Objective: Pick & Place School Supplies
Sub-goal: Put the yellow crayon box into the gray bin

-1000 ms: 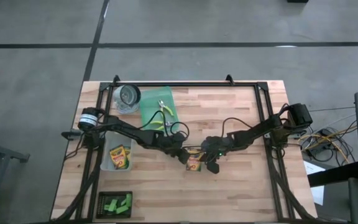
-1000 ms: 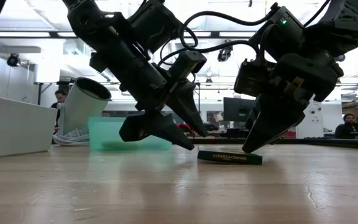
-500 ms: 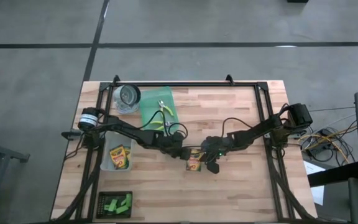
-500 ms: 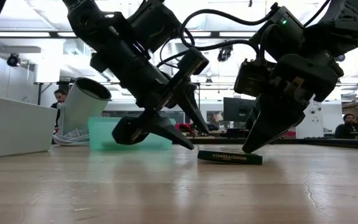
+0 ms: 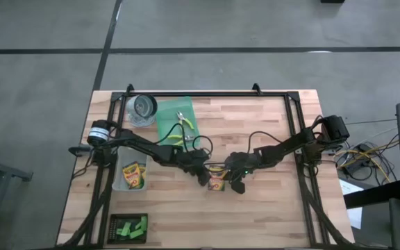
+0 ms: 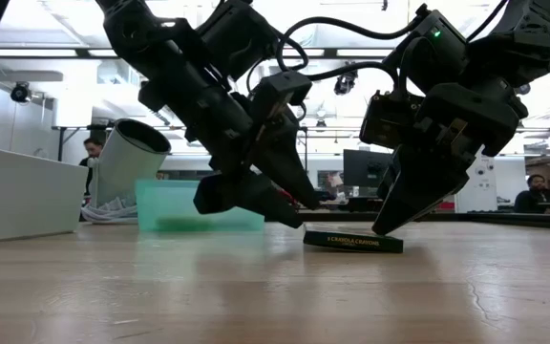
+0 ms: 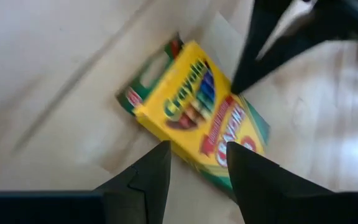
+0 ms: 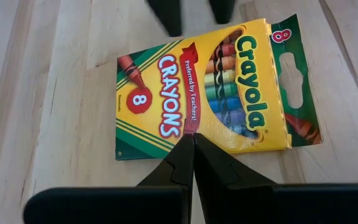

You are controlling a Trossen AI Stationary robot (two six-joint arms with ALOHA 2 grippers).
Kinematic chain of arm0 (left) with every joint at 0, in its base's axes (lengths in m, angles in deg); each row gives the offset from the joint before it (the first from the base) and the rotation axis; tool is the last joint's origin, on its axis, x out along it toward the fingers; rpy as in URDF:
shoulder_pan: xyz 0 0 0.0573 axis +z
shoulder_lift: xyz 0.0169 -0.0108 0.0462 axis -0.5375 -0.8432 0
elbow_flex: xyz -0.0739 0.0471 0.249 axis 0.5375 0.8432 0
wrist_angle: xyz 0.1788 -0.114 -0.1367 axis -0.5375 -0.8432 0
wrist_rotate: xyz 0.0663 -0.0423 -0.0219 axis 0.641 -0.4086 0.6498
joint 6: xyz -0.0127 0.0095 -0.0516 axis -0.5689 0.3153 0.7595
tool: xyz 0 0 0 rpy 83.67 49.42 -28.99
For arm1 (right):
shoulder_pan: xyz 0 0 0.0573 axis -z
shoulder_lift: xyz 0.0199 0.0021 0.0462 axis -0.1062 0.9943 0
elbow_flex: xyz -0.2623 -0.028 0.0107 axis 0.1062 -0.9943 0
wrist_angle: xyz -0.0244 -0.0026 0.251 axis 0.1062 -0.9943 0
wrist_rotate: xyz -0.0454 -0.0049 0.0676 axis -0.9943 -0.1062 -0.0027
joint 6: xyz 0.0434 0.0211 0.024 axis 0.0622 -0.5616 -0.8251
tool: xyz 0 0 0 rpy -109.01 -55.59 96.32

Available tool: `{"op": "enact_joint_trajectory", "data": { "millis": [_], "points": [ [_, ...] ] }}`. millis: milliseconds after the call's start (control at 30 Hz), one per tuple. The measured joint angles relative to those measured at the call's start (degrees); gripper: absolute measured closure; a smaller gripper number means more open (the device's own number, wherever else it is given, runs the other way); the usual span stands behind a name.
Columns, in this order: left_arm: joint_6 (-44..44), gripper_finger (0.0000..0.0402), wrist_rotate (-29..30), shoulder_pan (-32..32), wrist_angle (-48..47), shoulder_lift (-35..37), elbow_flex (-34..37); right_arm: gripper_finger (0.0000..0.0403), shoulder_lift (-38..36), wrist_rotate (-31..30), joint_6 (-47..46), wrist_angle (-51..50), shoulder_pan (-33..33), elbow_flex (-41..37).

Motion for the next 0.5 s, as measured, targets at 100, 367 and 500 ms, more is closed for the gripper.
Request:
{"op": "enact_joint_trajectory", "data": {
  "millis": [100, 367, 500],
  "points": [
    [-0.1, 0.0241, -1.0, -0.4, -0.9, 0.0, 0.0, 0.0394, 0.0, 0.0, 0.0, 0.0, 0.0, 0.0],
    [-3.2, 0.0241, -0.1, -1.7, 0.5, 0.1, 1.3, 0.0394, 0.0, 0.0, 0.0, 0.0, 0.0, 0.0],
    [-2.4, 0.0241, 0.3, -1.7, 5.9, 0.2, 3.3, 0.0394, 0.0, 0.0, 0.0, 0.0, 0.0, 0.0]
  ]
}}
